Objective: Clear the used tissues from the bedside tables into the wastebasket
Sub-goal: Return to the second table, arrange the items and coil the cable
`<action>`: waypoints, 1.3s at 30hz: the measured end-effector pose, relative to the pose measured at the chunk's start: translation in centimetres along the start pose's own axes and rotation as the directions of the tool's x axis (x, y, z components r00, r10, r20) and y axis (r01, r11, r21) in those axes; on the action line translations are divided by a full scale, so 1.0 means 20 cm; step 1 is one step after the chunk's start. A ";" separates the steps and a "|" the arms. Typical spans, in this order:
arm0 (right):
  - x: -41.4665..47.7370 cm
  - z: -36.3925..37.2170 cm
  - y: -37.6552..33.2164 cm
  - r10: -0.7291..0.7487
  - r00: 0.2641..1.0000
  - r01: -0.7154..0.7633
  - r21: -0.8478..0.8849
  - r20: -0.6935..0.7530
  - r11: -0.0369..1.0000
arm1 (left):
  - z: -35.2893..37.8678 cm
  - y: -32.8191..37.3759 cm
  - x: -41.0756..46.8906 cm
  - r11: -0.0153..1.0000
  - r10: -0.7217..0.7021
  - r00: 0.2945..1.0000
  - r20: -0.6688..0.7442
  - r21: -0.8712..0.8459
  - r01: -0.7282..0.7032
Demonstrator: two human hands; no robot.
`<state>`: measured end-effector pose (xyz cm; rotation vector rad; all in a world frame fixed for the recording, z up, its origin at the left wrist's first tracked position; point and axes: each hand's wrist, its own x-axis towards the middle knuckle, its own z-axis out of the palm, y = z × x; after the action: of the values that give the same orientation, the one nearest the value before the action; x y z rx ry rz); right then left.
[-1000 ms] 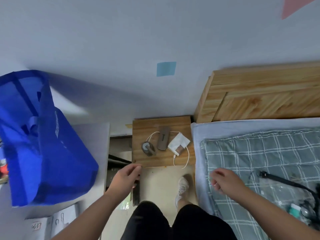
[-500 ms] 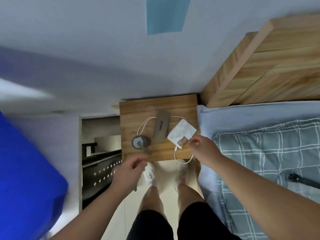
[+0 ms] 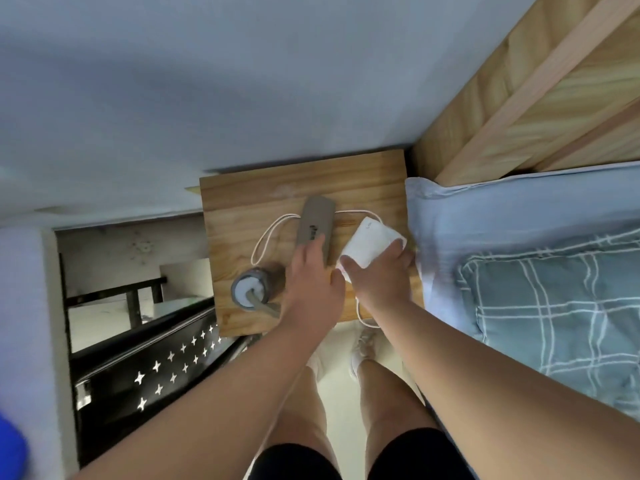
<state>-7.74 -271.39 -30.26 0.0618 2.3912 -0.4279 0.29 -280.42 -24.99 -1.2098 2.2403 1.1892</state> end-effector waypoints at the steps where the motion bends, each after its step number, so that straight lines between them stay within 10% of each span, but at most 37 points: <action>1: 0.01 0.02 -0.01 -0.001 1.000 0.001 -0.005 -0.018 1.000 | 0.01 0.00 0.04 1.000 -0.019 1.000 -0.025 0.014 0.020; 16: -0.08 0.01 0.05 -0.125 0.989 0.128 -0.043 0.073 0.991 | 0.11 -0.08 0.31 0.971 -0.168 0.985 -0.023 0.168 0.170; 24: -0.30 -0.21 0.19 -0.261 0.933 0.177 0.316 0.246 0.932 | 0.09 -0.07 0.28 0.977 -0.202 0.979 0.033 0.076 0.199; 31: -0.32 -0.51 0.29 -0.406 0.691 -0.295 0.745 0.599 0.598 | 0.01 -0.01 0.20 0.984 -0.171 0.984 0.047 -0.042 0.173; 34: -0.27 -0.59 0.31 -0.461 0.559 -0.626 0.715 0.689 0.310 | -0.03 0.02 0.20 0.980 -0.169 0.984 0.063 -0.092 0.174; 39: -0.16 -0.66 0.27 -0.635 0.428 -0.716 0.670 0.643 0.196 | -0.08 0.06 0.23 0.980 -0.162 0.986 0.029 -0.111 0.164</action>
<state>-12.90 -261.83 -20.45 0.4020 0.5061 -1.5198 -3.11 -283.68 -26.28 -1.3889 2.0387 1.2710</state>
